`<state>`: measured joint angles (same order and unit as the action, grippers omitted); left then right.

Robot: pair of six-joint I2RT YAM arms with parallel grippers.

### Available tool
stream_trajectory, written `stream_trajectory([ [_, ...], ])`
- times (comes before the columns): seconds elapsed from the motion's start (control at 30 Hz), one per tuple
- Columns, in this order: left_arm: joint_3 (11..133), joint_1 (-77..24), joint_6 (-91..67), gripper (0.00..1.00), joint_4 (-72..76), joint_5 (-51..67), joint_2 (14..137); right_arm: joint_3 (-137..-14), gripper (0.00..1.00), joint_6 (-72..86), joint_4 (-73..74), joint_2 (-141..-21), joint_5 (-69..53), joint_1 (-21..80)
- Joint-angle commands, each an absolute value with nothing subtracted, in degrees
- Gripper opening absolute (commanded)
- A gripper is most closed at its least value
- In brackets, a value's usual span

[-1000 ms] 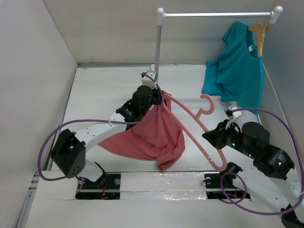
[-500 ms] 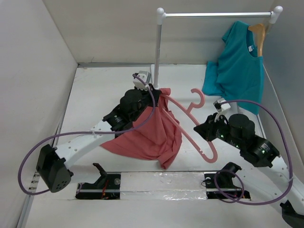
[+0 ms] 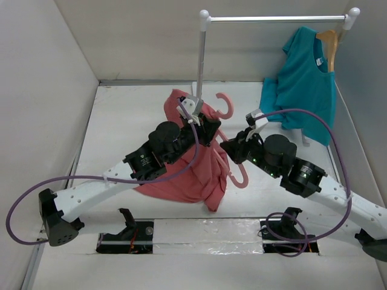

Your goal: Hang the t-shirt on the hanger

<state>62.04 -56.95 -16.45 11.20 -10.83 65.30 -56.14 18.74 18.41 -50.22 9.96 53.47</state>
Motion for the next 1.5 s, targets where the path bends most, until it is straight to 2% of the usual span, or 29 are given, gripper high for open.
stream_trajectory([
  [0.0,70.90,-62.74,-11.36,0.00,12.24,-15.08,65.21,-55.22,0.00,16.61,-5.12,-52.28,15.02,57.64],
  [0.13,73.30,-69.43,-9.14,0.00,10.03,-21.44,65.22,-51.95,0.00,15.74,-11.41,-53.44,15.04,57.23],
  [0.27,71.39,-70.05,-10.63,0.00,9.84,-22.76,62.41,-48.43,0.00,15.64,-19.58,-53.09,7.92,52.58],
  [0.4,68.73,-70.05,-12.74,0.01,9.15,-26.26,60.12,-45.44,0.00,15.47,-25.65,-51.60,6.07,49.40],
  [0.43,68.73,-70.05,-13.61,0.07,7.57,-27.06,59.86,-44.40,0.00,15.47,-27.06,-51.24,5.54,48.87],
  [0.47,68.30,-70.05,-14.15,0.19,7.04,-27.59,59.68,-44.12,0.00,15.47,-28.64,-50.98,5.54,48.87],
  [0.6,66.71,-70.05,-15.90,0.45,6.42,-31.01,57.57,-42.72,0.00,15.47,-29.62,-49.31,5.80,48.25],
  [0.77,64.95,-70.05,-16.53,0.59,12.46,-43.57,54.75,-39.38,0.00,16.61,-34.27,-49.74,5.71,48.25],
  [0.9,68.02,-66.38,-19.05,0.60,12.13,-47.73,57.39,-38.50,0.00,16.79,-35.24,-50.01,5.63,49.39],
  [1.13,72.77,-46.96,-32.41,0.63,8.78,-21.68,62.13,-39.19,0.00,14.86,-32.36,-48.52,7.12,49.92],
  [1.3,72.07,-45.35,-35.41,0.63,10.01,-15.49,65.04,-39.11,0.00,15.12,-32.69,-48.78,7.21,50.45],
  [1.47,71.98,-43.51,-38.05,0.68,12.65,-10.20,68.11,-39.81,0.00,14.76,-33.83,-50.88,5.89,50.45],
])
